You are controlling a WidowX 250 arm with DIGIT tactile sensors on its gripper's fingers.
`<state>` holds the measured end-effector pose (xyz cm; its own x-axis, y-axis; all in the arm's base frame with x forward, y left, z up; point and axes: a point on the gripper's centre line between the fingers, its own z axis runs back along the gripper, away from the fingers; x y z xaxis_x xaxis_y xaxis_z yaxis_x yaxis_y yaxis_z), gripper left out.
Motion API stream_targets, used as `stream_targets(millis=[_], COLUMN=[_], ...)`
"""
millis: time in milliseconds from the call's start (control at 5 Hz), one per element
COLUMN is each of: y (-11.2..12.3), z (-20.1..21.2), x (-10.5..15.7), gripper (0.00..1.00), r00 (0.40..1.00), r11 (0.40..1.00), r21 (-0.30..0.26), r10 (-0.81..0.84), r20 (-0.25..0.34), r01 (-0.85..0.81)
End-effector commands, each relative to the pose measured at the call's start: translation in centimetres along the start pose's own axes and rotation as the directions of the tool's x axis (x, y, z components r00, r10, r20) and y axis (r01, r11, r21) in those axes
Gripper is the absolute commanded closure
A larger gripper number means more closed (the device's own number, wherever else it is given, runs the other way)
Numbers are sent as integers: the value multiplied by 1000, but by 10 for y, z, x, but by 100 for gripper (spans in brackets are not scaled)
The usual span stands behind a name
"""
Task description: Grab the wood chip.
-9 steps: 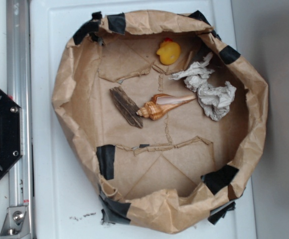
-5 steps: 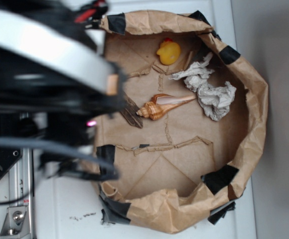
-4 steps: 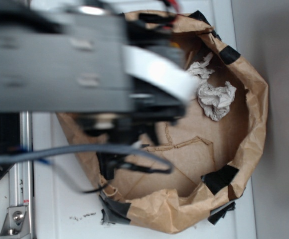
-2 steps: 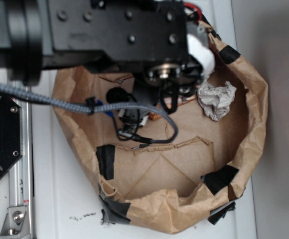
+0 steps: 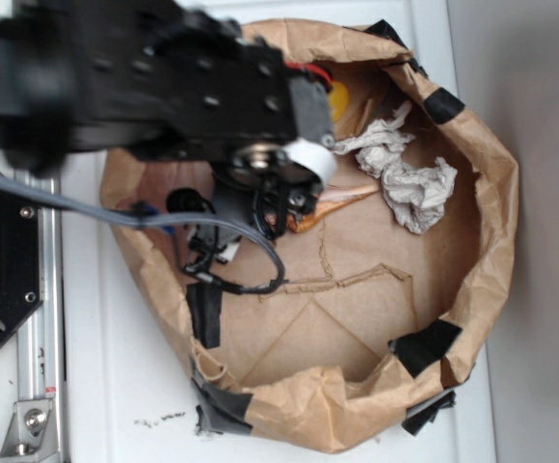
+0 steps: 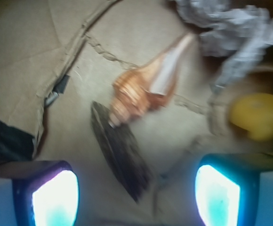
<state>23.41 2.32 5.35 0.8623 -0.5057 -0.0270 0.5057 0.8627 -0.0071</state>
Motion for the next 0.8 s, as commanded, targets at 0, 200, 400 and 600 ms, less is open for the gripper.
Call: stream_targets(millis=[0,200,400,600], y=[-3,-15,-23,-25], z=[-46,-57,-57,-58], x=[21,24,18,15], gripper=[0,0,0,30], r00=[995,994,994,995], r11=[997,995,995,995], r21=[3,5,28,35], r10=[-75,-100,-101,-95], r20=[68,50,40,41], r01=[75,100,100,94])
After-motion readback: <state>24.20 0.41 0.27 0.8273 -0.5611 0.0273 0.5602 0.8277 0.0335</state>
